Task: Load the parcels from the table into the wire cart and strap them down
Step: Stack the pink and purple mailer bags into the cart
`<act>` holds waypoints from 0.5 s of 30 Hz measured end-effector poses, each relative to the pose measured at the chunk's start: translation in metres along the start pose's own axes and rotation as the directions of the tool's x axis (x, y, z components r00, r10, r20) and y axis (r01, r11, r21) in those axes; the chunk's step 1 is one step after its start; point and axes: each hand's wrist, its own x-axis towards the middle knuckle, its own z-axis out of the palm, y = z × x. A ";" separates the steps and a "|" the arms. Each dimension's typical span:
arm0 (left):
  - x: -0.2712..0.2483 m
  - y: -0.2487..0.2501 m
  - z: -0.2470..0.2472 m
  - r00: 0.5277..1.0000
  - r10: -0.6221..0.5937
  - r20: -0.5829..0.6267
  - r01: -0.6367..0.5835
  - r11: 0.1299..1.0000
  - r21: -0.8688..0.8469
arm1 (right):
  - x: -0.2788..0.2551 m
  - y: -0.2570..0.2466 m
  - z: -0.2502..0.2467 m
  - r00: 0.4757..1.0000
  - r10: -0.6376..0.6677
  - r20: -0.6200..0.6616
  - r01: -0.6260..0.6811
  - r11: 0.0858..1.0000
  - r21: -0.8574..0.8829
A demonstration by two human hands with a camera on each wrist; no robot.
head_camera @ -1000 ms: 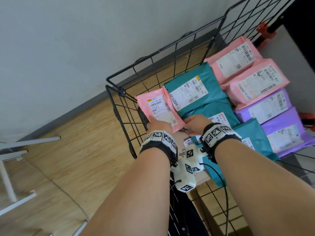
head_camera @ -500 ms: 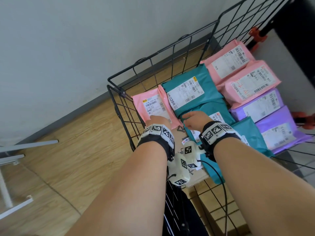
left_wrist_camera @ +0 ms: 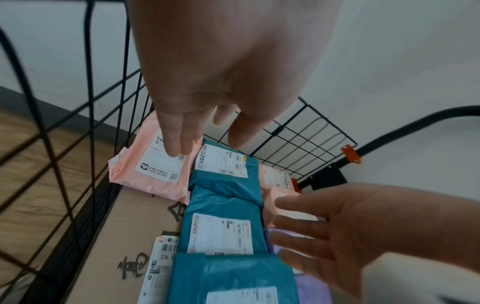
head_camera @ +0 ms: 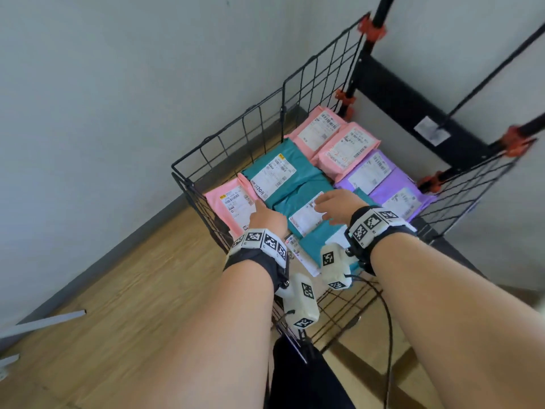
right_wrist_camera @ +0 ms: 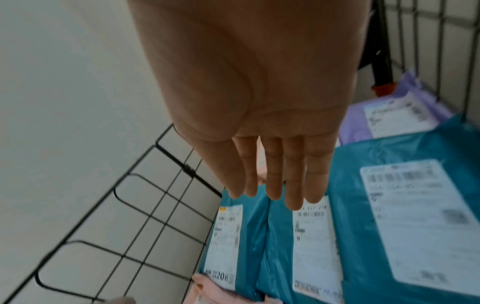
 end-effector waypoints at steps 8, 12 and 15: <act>-0.082 0.012 -0.007 0.967 0.220 0.131 -0.235 0.966 0.110 | -0.100 0.021 -0.044 0.972 0.057 -0.228 -0.024 0.990 0.142; -0.118 0.020 -0.002 0.929 0.319 0.186 -0.352 0.918 0.182 | -0.146 0.035 -0.055 0.935 0.109 -0.337 -0.030 0.973 0.230; -0.144 0.022 0.000 0.891 0.415 0.184 -0.446 0.877 0.180 | -0.180 0.047 -0.057 0.906 0.142 -0.399 -0.019 0.955 0.297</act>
